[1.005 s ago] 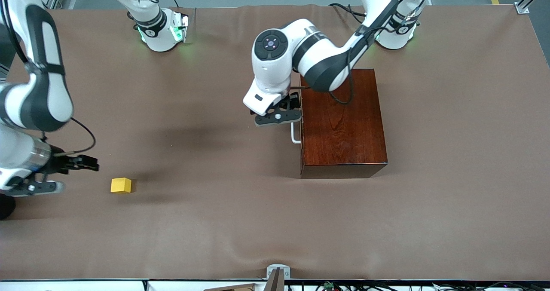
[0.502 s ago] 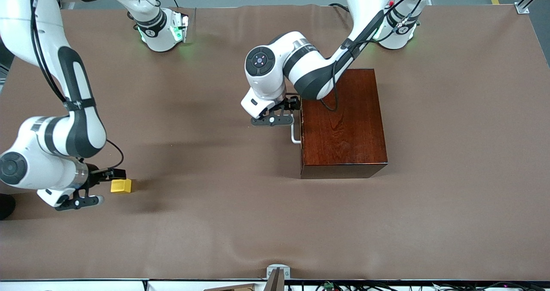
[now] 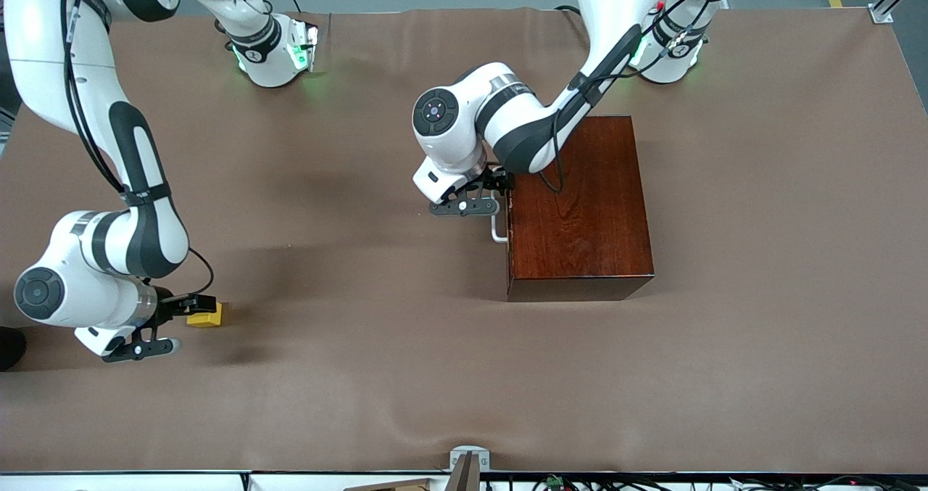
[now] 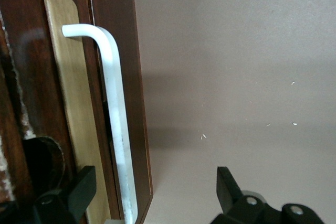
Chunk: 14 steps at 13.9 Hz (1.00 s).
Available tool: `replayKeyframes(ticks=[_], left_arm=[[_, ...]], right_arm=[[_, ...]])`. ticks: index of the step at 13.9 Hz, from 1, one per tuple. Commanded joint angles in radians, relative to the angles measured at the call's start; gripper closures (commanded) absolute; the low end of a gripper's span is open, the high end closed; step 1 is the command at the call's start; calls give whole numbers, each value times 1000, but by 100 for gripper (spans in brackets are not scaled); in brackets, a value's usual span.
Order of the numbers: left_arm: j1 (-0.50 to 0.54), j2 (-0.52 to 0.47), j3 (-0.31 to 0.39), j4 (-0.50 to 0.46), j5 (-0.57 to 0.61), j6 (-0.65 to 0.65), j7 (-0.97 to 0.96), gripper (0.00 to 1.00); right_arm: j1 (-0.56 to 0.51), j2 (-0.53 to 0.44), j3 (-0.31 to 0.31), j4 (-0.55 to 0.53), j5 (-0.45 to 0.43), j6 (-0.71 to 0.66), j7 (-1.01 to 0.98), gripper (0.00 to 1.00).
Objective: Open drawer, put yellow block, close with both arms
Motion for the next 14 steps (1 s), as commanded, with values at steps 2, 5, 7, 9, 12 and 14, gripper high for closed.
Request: replayKeyframes(ticks=[2, 5, 7, 9, 12, 14], left_arm=[[-10, 50, 3, 16, 39, 13, -39, 0], [-11, 79, 3, 19, 77, 37, -91, 0], [-11, 84, 3, 24, 77, 56, -96, 0], [-16, 88, 3, 26, 79, 68, -98, 0], [-24, 91, 5, 26, 88, 77, -99, 0], [-25, 94, 11, 26, 90, 82, -108, 0]], right_arm=[[-8, 38, 6, 24, -20, 11, -11, 0], [-8, 61, 6, 22, -78, 43, -11, 0], [-8, 72, 6, 24, -90, 49, -11, 0], [-8, 78, 6, 24, -90, 52, -9, 0], [-8, 89, 6, 24, -84, 57, -2, 0], [-8, 92, 6, 24, -87, 70, 0, 9]])
